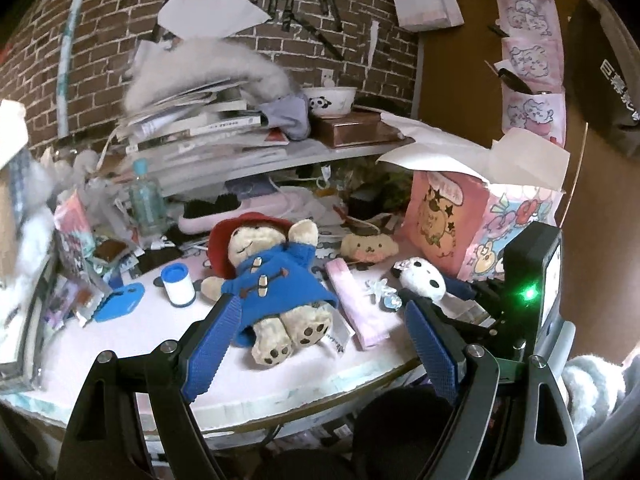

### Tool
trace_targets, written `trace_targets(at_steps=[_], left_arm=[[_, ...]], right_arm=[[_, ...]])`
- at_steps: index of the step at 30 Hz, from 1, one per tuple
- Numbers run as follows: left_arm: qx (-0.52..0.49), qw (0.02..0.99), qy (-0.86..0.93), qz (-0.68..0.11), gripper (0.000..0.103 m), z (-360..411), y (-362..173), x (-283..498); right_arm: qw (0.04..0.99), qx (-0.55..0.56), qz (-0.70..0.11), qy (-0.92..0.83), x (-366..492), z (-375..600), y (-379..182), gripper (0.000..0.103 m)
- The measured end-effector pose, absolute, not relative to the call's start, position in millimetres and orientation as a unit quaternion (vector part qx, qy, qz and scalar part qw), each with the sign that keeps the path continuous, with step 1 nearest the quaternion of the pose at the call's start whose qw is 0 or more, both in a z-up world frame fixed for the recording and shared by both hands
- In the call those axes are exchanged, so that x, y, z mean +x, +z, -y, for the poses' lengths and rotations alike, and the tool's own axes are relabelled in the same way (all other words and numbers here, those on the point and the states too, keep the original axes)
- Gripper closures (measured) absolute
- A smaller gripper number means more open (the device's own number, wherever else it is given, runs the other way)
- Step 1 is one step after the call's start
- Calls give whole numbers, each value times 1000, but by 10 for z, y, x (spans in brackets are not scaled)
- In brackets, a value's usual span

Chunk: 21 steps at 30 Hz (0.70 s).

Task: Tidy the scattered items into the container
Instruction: 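Lower the right gripper onto the panda plush and close it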

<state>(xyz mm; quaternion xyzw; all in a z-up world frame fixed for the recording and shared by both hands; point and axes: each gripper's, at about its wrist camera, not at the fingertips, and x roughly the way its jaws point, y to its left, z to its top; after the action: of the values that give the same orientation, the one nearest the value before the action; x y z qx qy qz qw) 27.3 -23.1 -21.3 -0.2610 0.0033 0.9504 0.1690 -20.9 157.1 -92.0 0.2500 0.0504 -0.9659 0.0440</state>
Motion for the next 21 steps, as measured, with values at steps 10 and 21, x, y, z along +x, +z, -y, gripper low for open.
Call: trace_targets(at_steps=[10, 21], left_arm=[[-266, 169, 949, 2, 21, 225, -259, 256], [-279, 169, 945, 9, 21, 213, -328, 219]], right_arm=[[46, 245, -57, -967, -207, -1557, -931, 72], [57, 238, -62, -968, -183, -1522, -860, 73]])
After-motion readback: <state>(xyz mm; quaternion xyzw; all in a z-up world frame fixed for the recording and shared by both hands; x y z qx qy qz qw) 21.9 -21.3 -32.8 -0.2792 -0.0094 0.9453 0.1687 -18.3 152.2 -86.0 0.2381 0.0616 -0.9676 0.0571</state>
